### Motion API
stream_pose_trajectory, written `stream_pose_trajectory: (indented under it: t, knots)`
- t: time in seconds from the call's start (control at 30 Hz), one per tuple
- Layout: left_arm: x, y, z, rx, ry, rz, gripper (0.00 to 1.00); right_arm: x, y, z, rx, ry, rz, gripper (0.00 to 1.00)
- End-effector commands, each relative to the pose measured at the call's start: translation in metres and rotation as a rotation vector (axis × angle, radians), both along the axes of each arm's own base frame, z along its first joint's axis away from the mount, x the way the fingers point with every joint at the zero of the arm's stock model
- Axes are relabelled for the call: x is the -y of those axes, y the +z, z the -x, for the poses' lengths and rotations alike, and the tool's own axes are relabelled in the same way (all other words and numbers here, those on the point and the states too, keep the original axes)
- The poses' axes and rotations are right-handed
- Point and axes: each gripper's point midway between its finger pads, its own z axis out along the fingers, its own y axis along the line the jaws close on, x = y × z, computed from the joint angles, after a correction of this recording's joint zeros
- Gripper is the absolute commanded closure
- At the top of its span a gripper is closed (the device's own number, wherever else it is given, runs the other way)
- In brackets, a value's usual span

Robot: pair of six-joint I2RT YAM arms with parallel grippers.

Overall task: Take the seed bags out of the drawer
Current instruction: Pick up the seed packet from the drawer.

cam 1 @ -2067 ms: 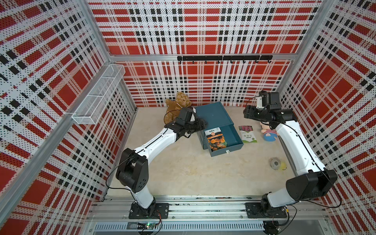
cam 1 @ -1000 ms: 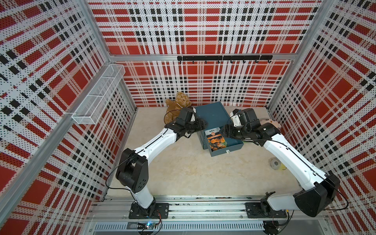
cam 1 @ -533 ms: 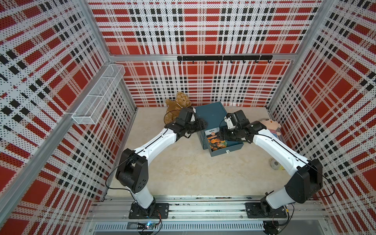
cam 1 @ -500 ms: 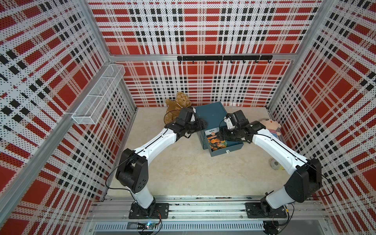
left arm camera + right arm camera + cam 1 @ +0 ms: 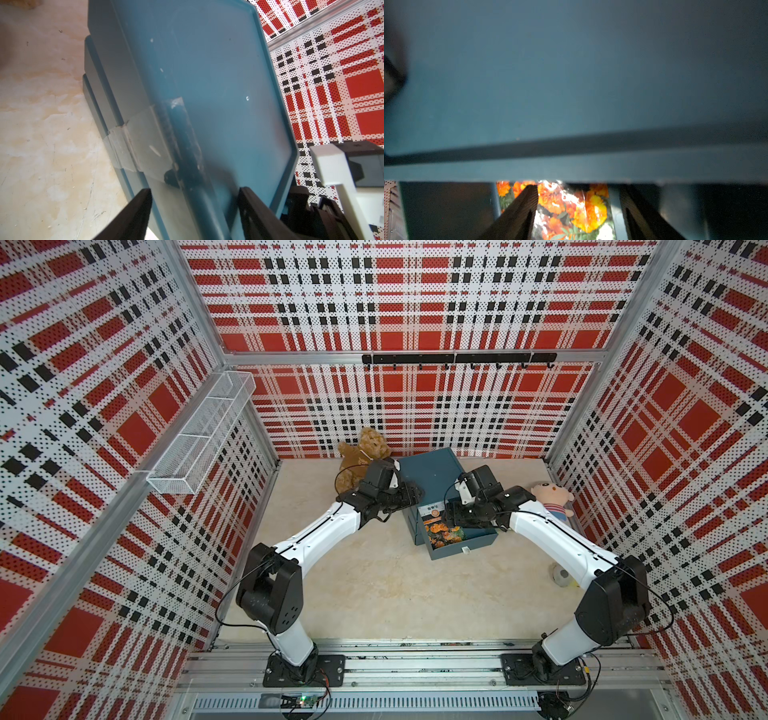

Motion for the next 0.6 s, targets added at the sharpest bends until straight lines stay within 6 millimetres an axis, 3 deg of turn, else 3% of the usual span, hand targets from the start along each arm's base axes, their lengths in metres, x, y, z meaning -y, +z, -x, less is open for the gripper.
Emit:
stream_pose_trajectory:
  t: [0.0, 0.57]
  knots:
    - [-0.022, -0.066, 0.021, -0.186, 0.028, -0.158, 0.30, -0.002, -0.006, -0.004, -0.007, 0.005, 0.022, 0.30]
    - [-0.020, -0.066, 0.020, -0.188, 0.025, -0.154, 0.30, -0.043, -0.003, -0.002, -0.086, 0.072, -0.191, 0.40]
